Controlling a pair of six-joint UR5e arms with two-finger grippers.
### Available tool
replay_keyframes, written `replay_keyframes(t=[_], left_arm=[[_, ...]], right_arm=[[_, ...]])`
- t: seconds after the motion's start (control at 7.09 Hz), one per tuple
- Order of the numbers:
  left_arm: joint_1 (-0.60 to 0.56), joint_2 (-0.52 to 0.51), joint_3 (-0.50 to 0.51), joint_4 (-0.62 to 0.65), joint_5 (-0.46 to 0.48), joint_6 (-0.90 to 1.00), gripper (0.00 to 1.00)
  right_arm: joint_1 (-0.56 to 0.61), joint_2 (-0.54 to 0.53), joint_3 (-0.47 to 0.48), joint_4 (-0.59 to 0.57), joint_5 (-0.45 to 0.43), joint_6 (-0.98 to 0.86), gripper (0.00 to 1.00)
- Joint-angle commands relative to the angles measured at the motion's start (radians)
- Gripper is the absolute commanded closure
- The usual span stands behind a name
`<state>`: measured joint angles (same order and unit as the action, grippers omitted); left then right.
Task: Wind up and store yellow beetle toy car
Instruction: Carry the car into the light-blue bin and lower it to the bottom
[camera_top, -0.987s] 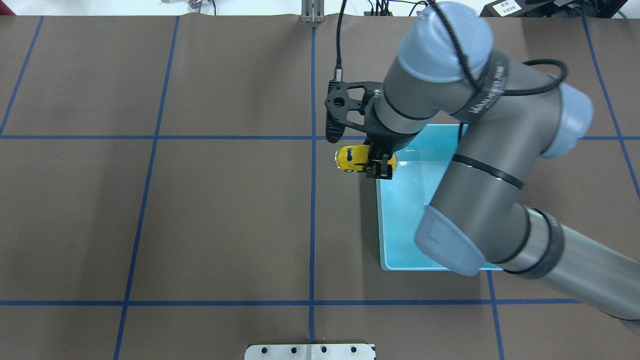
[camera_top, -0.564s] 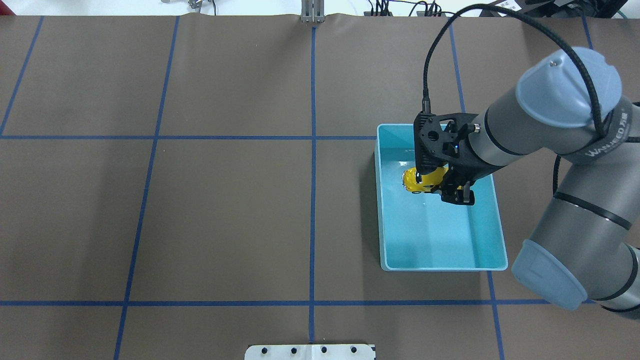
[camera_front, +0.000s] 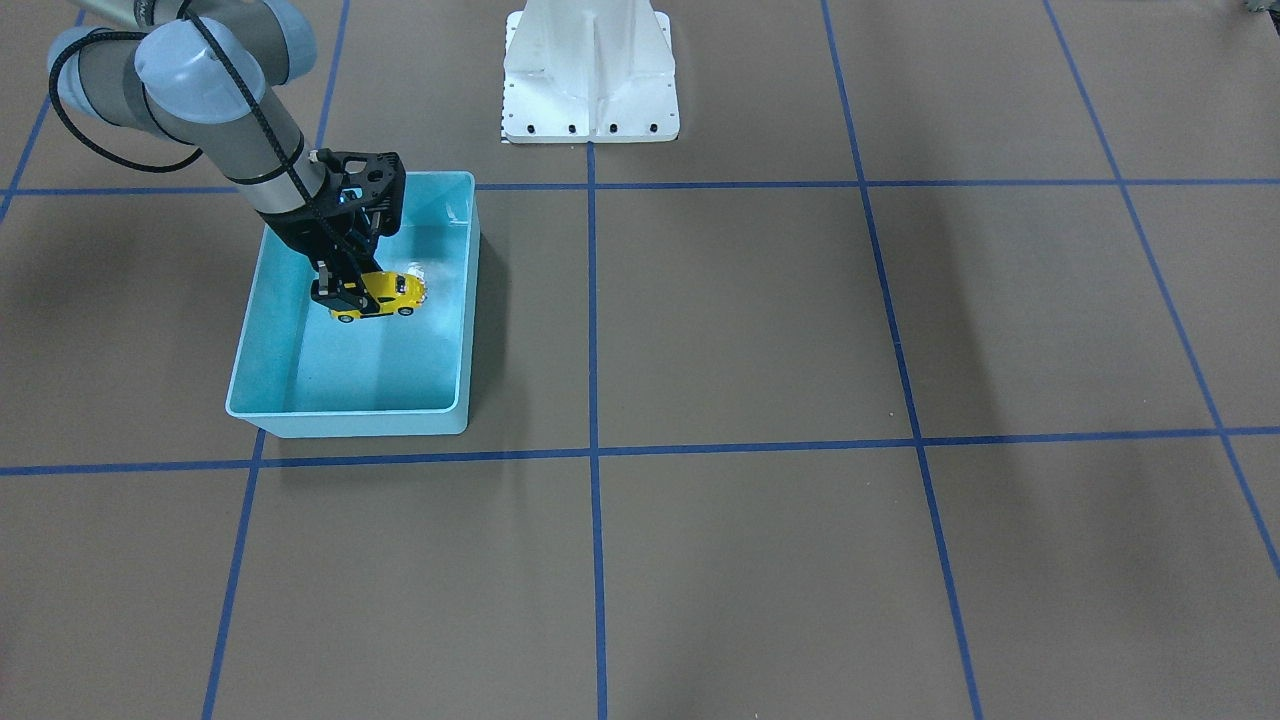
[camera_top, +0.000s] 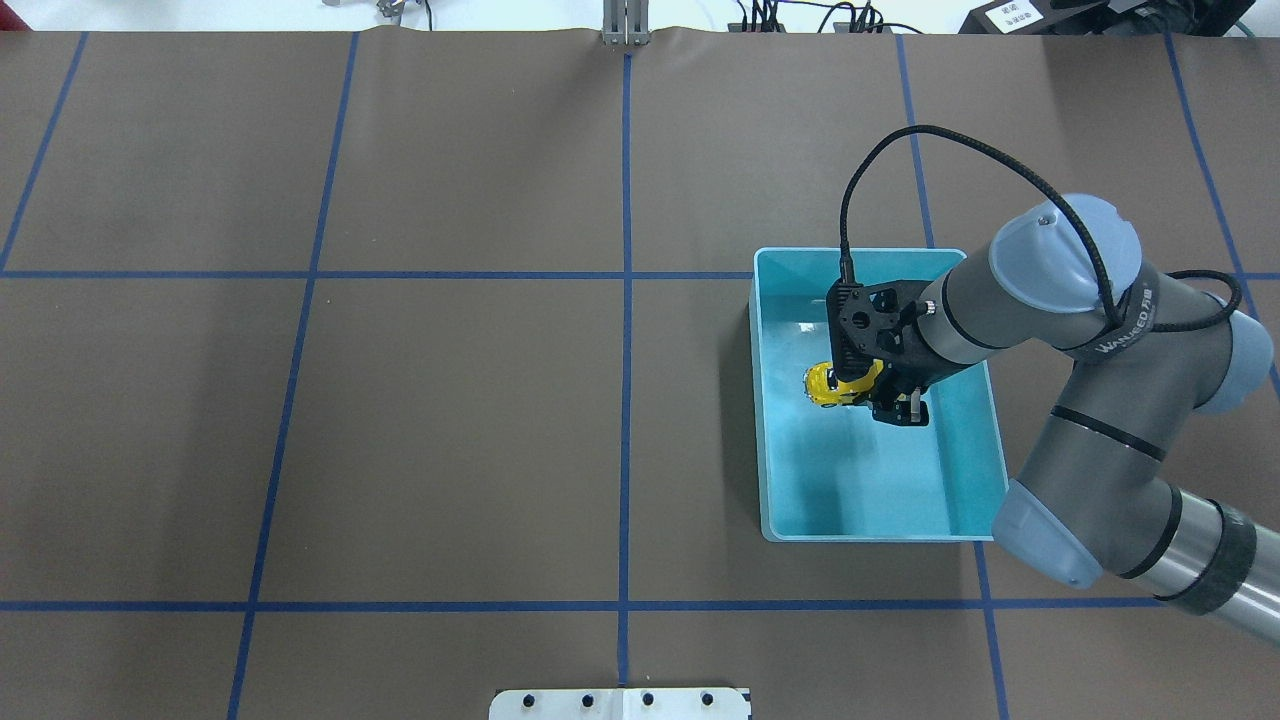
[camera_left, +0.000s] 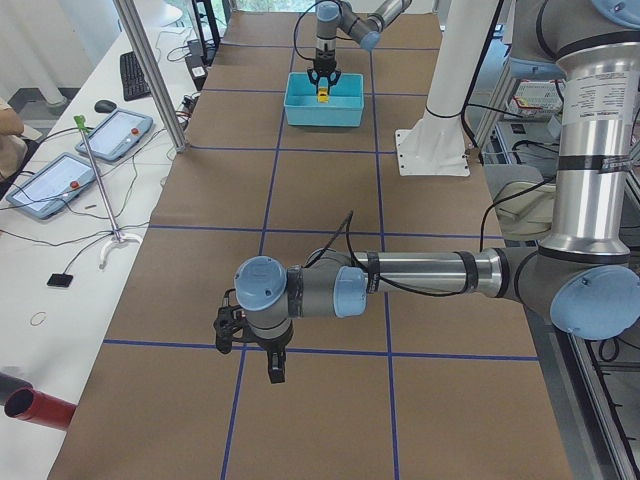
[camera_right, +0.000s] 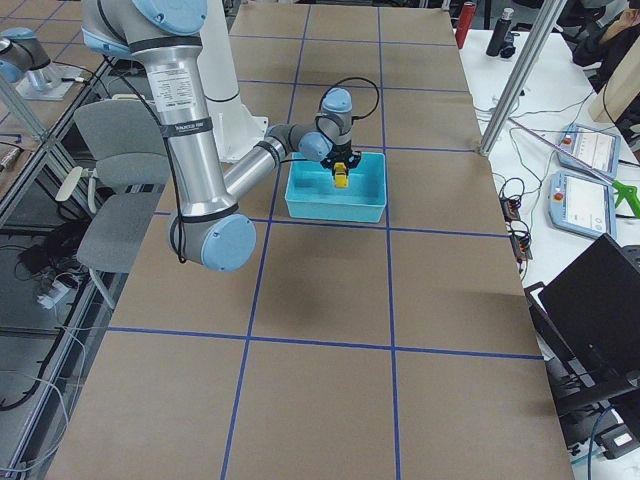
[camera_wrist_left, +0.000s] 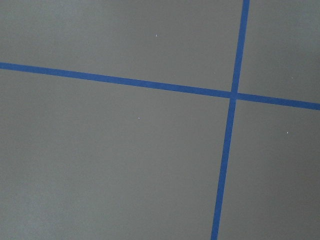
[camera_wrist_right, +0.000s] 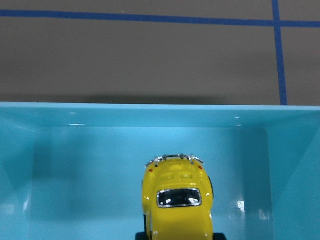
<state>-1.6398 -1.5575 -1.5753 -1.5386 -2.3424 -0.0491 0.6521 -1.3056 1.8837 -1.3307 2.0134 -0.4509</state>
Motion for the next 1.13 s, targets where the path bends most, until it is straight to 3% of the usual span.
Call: replay_keyframes(t=[0.0, 0.42, 0.56, 0.71, 0.85, 0.99], left_arm=[[0.000, -0.001, 0.000, 0.001, 0.000, 0.000, 0.00], [0.000, -0.001, 0.000, 0.002, 0.000, 0.000, 0.00], [0.000, -0.001, 0.000, 0.002, 0.000, 0.000, 0.00], [0.000, -0.001, 0.000, 0.002, 0.000, 0.000, 0.00], [0.000, -0.001, 0.000, 0.002, 0.000, 0.000, 0.00], [0.000, -0.001, 0.000, 0.002, 0.000, 0.000, 0.00]], right_arm=[[-0.022, -0.003, -0.031, 0.007, -0.002, 0.003, 1.00], [-0.040, 0.003, -0.049, 0.007, 0.005, 0.012, 1.00], [-0.042, 0.002, -0.052, 0.005, 0.005, 0.014, 0.94], [-0.039, 0.000, -0.051, 0.007, 0.007, 0.014, 0.39], [-0.032, 0.000, -0.046, 0.007, 0.008, 0.011, 0.00], [-0.016, 0.002, -0.038, 0.007, 0.016, 0.012, 0.00]])
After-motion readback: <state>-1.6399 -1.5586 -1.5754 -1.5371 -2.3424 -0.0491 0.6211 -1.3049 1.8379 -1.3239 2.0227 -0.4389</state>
